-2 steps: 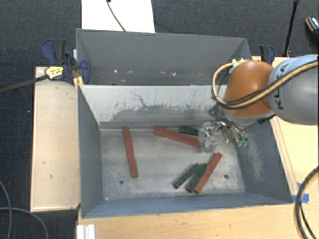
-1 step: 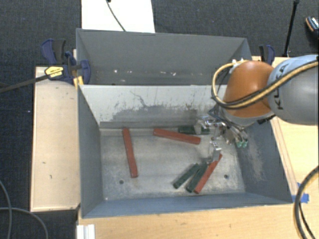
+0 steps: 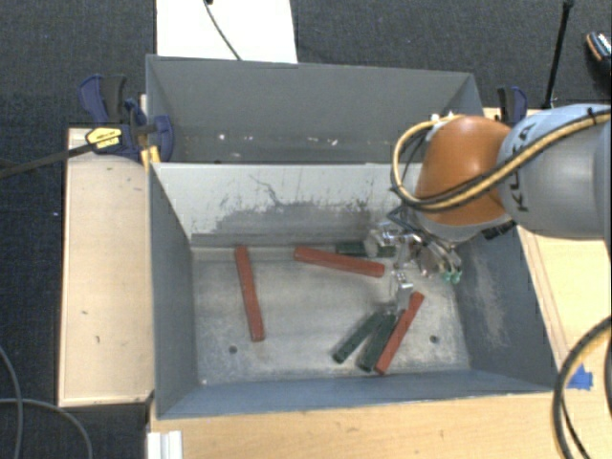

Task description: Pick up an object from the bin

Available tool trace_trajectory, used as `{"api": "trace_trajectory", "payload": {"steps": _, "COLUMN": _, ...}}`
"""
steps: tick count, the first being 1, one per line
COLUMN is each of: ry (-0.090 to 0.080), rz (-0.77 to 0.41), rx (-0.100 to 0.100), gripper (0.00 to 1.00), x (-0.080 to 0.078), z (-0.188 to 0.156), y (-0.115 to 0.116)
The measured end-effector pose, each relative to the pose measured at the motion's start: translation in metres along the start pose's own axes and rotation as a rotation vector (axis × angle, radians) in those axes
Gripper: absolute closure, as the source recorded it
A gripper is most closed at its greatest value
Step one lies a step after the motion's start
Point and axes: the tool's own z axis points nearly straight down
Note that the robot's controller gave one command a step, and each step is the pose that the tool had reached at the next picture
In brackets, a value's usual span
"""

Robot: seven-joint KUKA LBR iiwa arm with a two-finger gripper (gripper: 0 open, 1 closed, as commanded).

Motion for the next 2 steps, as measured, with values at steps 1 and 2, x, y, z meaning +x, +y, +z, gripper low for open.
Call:
{"api": "trace_trajectory", "payload": {"steps": 1, "ry": -0.001, "rz": 0.005, "rx": -0.001, "gripper": 1.00, "x": 0.000, "z": 0.001, "y": 0.000}}
{"api": "trace_trajectory", "payload": {"steps": 2, "ry": -0.008, "rz": -0.108, "rx": 0.003, "gripper": 1.00, "x": 0.002, "z": -0.150, "y": -0.012}}
